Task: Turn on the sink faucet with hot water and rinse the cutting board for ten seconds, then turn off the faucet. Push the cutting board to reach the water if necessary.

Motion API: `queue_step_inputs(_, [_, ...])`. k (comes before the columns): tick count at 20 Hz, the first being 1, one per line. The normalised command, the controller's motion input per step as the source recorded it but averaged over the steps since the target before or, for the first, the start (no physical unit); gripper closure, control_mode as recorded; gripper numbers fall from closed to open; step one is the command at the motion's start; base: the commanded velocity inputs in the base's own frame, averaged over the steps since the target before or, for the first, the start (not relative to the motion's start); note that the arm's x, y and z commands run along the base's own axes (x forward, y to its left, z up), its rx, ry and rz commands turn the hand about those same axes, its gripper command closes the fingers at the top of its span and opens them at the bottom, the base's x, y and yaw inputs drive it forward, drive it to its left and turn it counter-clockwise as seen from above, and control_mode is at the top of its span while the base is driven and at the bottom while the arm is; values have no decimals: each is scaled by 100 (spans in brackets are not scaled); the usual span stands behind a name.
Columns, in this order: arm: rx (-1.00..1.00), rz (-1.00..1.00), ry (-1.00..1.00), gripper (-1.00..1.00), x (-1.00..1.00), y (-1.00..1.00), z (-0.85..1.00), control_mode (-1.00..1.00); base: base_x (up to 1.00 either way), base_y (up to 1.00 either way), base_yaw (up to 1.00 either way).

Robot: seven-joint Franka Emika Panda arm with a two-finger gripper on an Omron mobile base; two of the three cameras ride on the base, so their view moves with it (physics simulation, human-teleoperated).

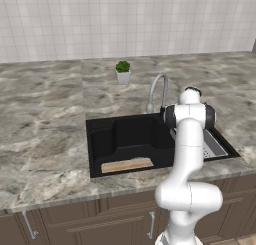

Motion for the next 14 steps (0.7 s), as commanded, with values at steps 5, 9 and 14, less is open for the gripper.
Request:
queue_step_inputs(5, [0,0,-1,-100,6,0,0,-100,0,0,0])
queue_step_inputs(9, [0,0,-2,-100,11,0,0,-100,0,0,0])
queue_step_inputs(14, [0,0,-3,-100,11,0,0,-100,0,0,0])
